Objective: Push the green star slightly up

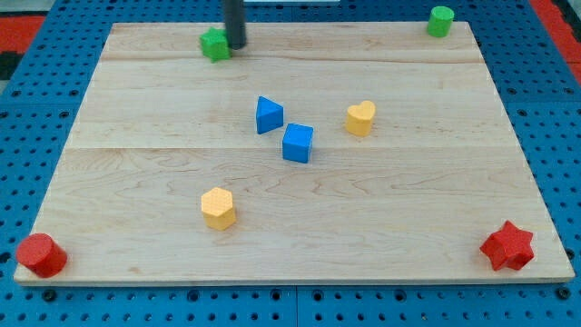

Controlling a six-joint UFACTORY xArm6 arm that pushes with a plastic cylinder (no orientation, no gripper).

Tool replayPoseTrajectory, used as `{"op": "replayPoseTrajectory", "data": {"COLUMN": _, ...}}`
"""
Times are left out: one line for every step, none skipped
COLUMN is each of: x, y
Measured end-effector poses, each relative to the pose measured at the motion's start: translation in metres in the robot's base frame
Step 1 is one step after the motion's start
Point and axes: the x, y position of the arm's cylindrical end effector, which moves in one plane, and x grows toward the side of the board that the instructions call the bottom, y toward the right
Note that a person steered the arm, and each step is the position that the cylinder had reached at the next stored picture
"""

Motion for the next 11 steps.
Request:
{"op": "replayPoseTrajectory", "data": {"x": -0.007, "y": -0.072}}
{"op": "replayPoseTrajectory", "data": {"x": 0.019, "y": -0.09}}
{"op": "replayPoseTrajectory", "data": {"x": 0.075, "y": -0.098}}
{"op": "replayPoseTrajectory", "data": {"x": 0.086, "y": -0.127}}
{"op": "replayPoseTrajectory", "data": {"x": 0.073, "y": -0.132}}
{"op": "replayPoseTrajectory", "data": {"x": 0.066, "y": -0.132}}
{"op": "replayPoseTrajectory", "data": {"x": 0.043, "y": -0.129}}
{"op": "replayPoseTrajectory", "data": {"x": 0.022, "y": -0.129}}
{"op": "replayPoseTrajectory", "data": {"x": 0.008, "y": -0.129}}
{"op": "replayPoseTrajectory", "data": {"x": -0.002, "y": -0.129}}
{"op": "replayPoseTrajectory", "data": {"x": 0.017, "y": -0.1}}
